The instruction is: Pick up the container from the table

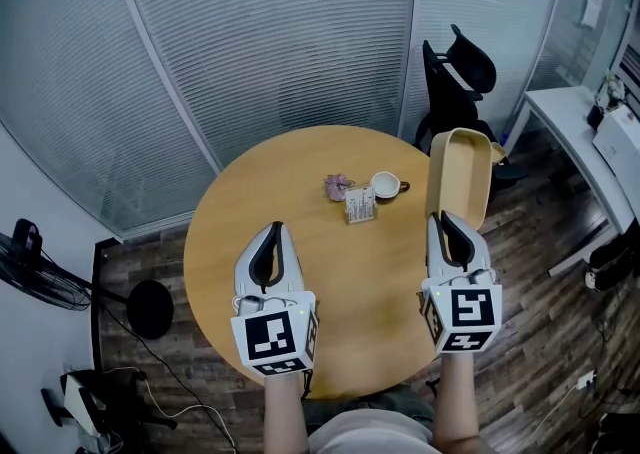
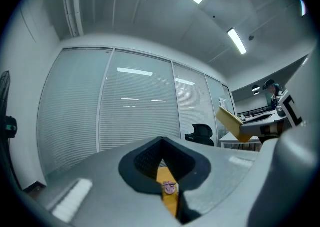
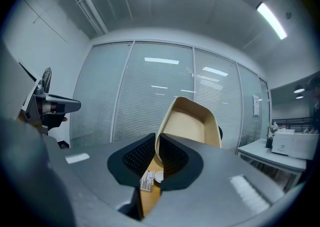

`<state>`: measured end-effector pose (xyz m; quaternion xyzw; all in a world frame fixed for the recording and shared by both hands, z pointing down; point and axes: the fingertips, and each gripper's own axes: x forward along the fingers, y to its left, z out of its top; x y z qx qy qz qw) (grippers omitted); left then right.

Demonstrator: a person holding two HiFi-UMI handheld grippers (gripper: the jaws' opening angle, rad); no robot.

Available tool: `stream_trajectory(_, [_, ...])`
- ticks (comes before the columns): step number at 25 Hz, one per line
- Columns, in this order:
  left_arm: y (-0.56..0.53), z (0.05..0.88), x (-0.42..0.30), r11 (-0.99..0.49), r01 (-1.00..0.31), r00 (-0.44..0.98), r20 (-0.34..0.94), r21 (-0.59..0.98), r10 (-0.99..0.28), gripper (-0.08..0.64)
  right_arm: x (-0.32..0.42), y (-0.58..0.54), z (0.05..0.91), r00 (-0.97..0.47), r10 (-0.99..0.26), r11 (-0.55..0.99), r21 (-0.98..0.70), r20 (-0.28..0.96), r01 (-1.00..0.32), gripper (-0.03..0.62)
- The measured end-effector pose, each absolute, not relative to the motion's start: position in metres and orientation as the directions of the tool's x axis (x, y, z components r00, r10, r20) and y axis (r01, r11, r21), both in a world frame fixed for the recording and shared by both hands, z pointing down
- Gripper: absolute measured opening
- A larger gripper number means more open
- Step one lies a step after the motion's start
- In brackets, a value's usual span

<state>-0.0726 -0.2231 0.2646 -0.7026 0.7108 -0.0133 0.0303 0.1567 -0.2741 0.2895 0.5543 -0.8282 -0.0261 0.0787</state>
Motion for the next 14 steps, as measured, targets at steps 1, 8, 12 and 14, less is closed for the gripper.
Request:
stream_trajectory(1, [-0.2234, 0.2648, -0.0726, 0.014, -0.998, -0.012, -0.025, -0.062, -1.000, 0.000, 0.1569, -0.2742, 0.2901, -0.373, -0.922, 0.385, 0.132, 0.102, -0.914, 0.054])
stream_trajectory(8, [-0.2227, 0.2664, -0.0715, 0.008, -0.998, -0.007, -0.018, -0.060, -1.000, 0.000, 0.1551, -0.2716, 0.2918, -0.375, -0.920, 0.388, 0.137, 0.109, -0.911, 0.054])
stream_trajectory(12, [-0.2223, 0.2651, -0.0705, 0.005, -0.998, -0.003, -0.023, -0.061, -1.000, 0.000, 0.1534, -0.2715, 0.2912, -0.380, -0.918, 0.393, 0.143, 0.111, -0.908, 0.054])
stream_trajectory(14, [-0.2222, 0.2648, -0.0706, 0.004, -0.998, -0.002, -0.025, -0.062, -1.000, 0.000, 0.1525, -0.2715, 0.2911, -0.382, -0.917, 0.395, 0.147, 0.111, -0.907, 0.054])
